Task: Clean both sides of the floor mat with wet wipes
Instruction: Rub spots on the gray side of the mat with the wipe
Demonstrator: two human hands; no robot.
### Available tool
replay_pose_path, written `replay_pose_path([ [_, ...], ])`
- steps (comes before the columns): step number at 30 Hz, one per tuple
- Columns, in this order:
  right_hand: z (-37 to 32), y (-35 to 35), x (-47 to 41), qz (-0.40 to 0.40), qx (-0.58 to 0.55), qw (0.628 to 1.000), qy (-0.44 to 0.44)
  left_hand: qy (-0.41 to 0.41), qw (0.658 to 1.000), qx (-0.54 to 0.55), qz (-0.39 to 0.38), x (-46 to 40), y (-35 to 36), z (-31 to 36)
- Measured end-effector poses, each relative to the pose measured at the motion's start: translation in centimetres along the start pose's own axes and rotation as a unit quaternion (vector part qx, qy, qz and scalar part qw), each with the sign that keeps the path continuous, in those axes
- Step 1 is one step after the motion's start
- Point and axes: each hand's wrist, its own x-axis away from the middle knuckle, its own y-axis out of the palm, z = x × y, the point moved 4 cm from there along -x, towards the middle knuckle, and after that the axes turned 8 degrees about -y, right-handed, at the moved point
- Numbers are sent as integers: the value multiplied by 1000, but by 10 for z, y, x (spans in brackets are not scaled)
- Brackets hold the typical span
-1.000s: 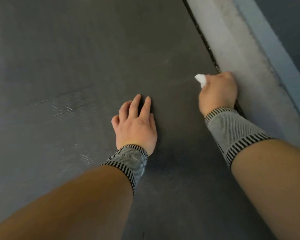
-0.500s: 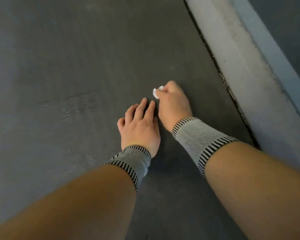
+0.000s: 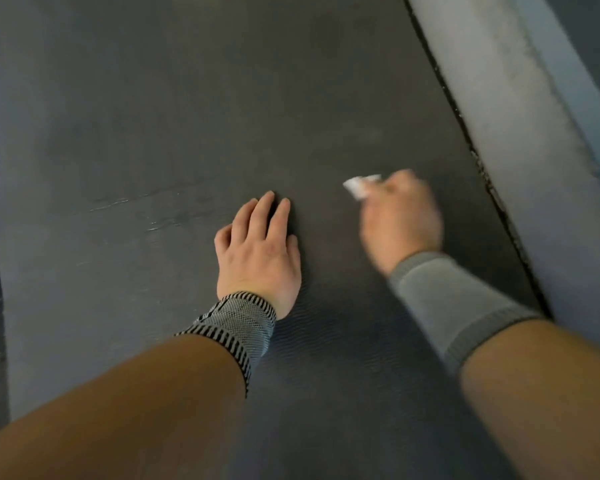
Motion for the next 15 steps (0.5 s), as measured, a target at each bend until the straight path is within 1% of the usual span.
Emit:
replay_pose_path([
  [1, 32, -7, -7, 23, 27, 996, 87, 4, 1000, -2, 1, 1, 0, 1],
  [2, 52, -10, -9, 50, 19, 982, 180, 4, 1000, -1, -1, 0, 0, 1],
  [3, 55, -10, -10, 64, -5, 966, 251, 0, 1000, 0, -3, -1, 0, 1],
  [4, 34, -5, -11, 56, -13, 970, 238, -8, 1000, 1, -6, -1, 0, 0],
  [5, 2, 3, -11, 22, -21, 987, 161, -17, 1000, 1, -12, -1, -1, 0],
  [6, -31, 13, -8, -23, -48, 997, 54, -22, 1000, 0, -18, 0, 0, 0],
  [7, -57, 17, -3, -45, -81, 995, -37, -26, 999, -1, -21, 0, 0, 0],
  [8, -64, 17, -3, -46, -82, 991, -91, -27, 999, -2, -22, 0, 1, 0],
  [9, -52, 11, -10, -37, -44, 992, -109, -27, 999, -3, -23, -1, 0, 0],
  [10, -26, 5, -19, -18, 7, 997, -77, -27, 999, -5, -25, -1, 0, 0],
  [11, 9, 0, -27, -6, 62, 998, 3, -26, 999, -7, -25, -1, 0, 0],
  [12, 44, -7, -31, 11, 85, 990, 108, -25, 999, -9, -24, -2, 1, 0],
  [13, 67, -13, -30, 22, 75, 976, 204, -26, 999, -10, -25, -1, 1, 0],
  [14, 70, -13, -27, 27, 62, 967, 246, -26, 999, -12, -26, -1, 2, 0],
  [15, 53, -10, -27, 25, 63, 972, 225, -25, 999, -13, -26, -2, 2, 0],
])
